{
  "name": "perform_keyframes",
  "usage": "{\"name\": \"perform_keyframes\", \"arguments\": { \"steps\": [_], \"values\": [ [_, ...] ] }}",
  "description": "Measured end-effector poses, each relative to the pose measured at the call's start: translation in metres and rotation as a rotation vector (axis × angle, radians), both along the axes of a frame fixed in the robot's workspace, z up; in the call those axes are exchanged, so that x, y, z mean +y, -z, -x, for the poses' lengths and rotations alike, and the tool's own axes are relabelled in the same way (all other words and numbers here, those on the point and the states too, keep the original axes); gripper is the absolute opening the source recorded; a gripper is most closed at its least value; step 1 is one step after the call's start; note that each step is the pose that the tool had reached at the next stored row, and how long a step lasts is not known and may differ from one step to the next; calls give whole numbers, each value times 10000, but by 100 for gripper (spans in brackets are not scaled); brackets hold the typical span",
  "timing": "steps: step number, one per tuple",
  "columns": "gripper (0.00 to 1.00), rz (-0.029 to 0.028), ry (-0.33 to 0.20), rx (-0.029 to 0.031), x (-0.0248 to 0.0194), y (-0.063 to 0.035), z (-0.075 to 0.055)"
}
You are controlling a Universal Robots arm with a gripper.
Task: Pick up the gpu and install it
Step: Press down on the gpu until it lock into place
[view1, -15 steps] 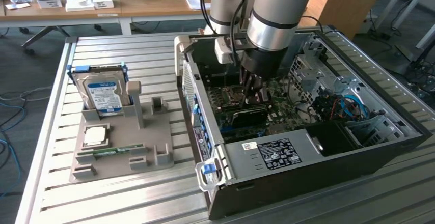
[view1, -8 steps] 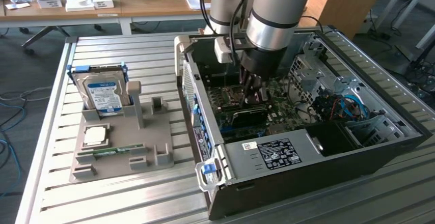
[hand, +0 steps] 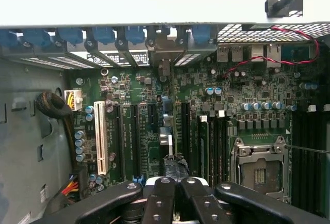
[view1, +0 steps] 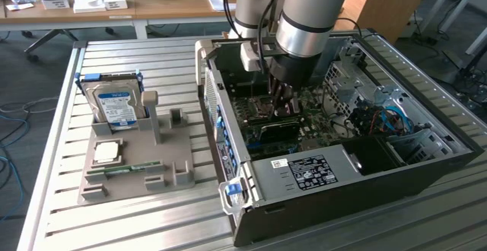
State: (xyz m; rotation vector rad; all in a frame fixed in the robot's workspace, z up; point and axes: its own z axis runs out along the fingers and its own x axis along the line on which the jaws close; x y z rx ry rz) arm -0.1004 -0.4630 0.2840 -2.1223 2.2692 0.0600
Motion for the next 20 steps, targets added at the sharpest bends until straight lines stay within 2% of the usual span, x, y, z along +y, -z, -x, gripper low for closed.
{"name": "perform_keyframes", "arguments": {
  "steps": [4, 9, 16, 20],
  "values": [
    [11, -2, -3, -1, 22, 4, -2],
    [11, -8, 0, -2, 23, 65, 0],
    [11, -10, -1, -1, 23, 73, -41],
    [11, -12, 0, -1, 23, 113, -41]
  ]
}}
